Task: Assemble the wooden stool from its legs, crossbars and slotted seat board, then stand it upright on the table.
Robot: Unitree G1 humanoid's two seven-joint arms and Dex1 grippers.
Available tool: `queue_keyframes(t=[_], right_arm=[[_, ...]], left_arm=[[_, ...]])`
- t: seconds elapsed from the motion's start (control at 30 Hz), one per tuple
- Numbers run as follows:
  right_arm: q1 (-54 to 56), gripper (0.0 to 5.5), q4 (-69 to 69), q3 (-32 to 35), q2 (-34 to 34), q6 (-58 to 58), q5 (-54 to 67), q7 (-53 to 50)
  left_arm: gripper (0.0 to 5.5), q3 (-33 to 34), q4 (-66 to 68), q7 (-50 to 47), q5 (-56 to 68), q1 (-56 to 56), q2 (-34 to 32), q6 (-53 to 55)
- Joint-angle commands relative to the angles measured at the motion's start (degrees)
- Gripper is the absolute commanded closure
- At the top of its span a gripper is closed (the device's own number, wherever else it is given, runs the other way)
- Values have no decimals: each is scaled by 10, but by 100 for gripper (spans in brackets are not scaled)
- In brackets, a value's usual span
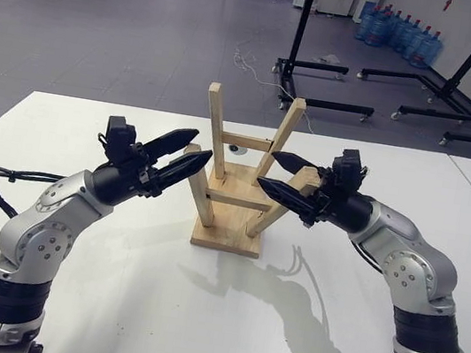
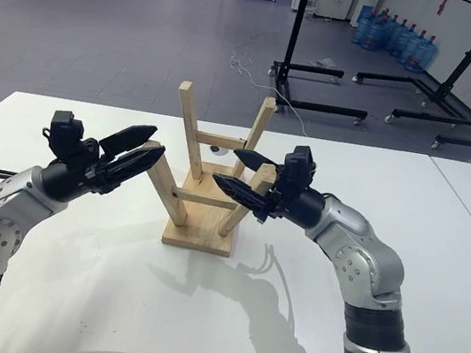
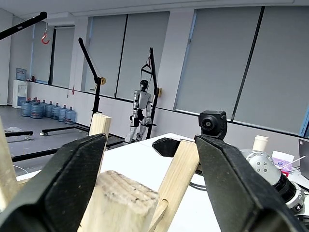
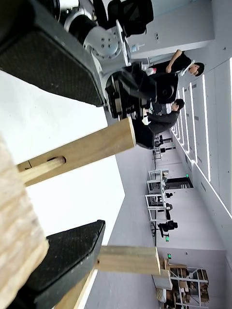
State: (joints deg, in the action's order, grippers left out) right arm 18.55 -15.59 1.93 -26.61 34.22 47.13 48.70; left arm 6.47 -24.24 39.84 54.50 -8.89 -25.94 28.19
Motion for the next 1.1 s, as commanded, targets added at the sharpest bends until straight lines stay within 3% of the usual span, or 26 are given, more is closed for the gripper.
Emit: queue_keyframes(t=[0.03,0.37,0.53,0.9,1.0,1.1], right_arm=[[34,117,-5,-42,37,0,-5,7],[44,117,-2,-53,45,4,-17,13],[46,117,18,-31,24,-5,-29,16],[24,117,16,90,-31,30,42,15],[40,117,22,136,-29,48,93,-11],[68,117,70,147,-13,27,66,-62]], left_arm=[[213,-85,-4,24,-14,-5,18,38],[213,-117,31,37,-37,-39,38,29],[213,-89,28,30,-35,-44,37,14],[213,26,-27,-3,14,-49,-4,9],[213,40,-38,-12,12,-37,-10,9],[213,55,-53,-27,20,-26,-7,7]])
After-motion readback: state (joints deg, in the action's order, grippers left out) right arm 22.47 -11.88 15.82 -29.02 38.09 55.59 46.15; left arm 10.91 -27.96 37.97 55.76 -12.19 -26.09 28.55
